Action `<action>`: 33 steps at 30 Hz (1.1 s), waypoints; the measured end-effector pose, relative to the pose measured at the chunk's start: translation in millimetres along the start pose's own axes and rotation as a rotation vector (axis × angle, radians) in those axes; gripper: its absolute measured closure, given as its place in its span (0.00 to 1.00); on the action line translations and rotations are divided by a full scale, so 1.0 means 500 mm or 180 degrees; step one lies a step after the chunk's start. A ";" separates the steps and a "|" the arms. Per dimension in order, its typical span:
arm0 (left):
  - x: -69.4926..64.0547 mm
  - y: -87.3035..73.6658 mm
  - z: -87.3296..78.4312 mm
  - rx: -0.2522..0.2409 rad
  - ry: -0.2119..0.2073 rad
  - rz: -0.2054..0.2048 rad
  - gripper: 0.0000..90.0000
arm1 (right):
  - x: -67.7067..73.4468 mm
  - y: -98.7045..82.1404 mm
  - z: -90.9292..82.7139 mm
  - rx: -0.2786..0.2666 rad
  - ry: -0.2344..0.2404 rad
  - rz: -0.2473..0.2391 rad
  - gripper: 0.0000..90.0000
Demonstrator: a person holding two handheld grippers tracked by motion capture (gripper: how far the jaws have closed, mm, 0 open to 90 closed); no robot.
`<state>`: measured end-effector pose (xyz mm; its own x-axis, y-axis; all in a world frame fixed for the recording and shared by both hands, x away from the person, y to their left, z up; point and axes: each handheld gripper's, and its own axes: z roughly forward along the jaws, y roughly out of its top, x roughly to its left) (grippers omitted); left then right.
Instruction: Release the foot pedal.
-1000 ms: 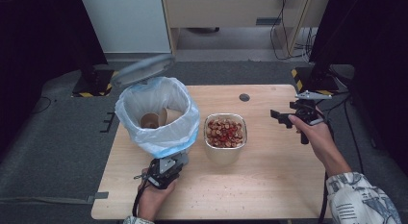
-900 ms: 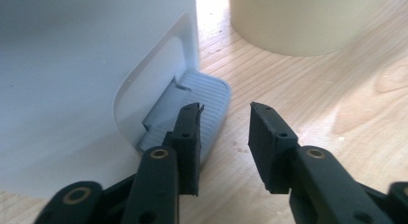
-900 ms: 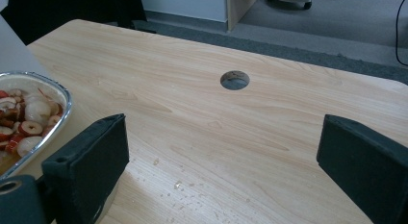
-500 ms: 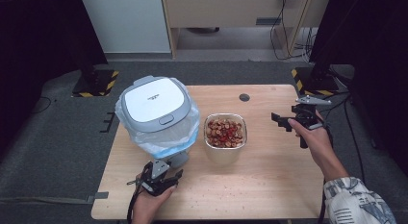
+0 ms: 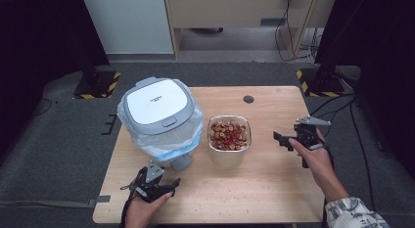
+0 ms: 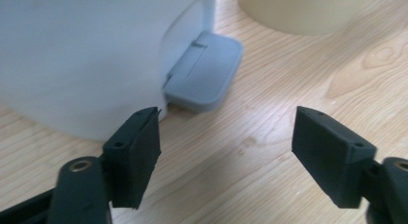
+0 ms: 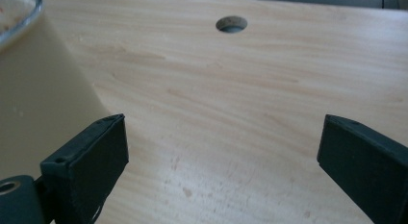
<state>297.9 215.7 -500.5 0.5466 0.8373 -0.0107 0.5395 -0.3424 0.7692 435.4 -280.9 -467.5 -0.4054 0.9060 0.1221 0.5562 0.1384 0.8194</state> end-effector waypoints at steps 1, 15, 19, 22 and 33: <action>0.004 -0.002 -0.002 0.0012 0.0014 -0.0012 0.25 | 0.000 -0.009 0.000 0.0021 0.0010 -0.0015 0.05; 0.037 -0.022 -0.006 0.0136 0.0100 -0.0033 0.15 | 0.034 -0.092 -0.001 0.0298 0.0012 -0.0108 0.04; 0.041 -0.023 -0.006 0.0127 0.0118 -0.0029 0.14 | 0.046 -0.099 0.009 0.0369 0.0021 -0.0126 0.04; 0.048 -0.024 -0.002 0.0137 0.0149 -0.0052 0.13 | 0.057 -0.103 0.021 0.0429 0.0003 -0.0128 0.04; 0.099 -0.030 0.013 0.0182 0.0316 -0.0157 0.11 | 0.074 -0.112 0.096 0.0540 -0.0431 0.0071 0.05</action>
<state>321.1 259.4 -516.6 0.4538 0.8909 0.0178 0.6014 -0.3210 0.7316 423.8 -236.1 -535.8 -0.2969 0.9534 0.0535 0.6828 0.1727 0.7099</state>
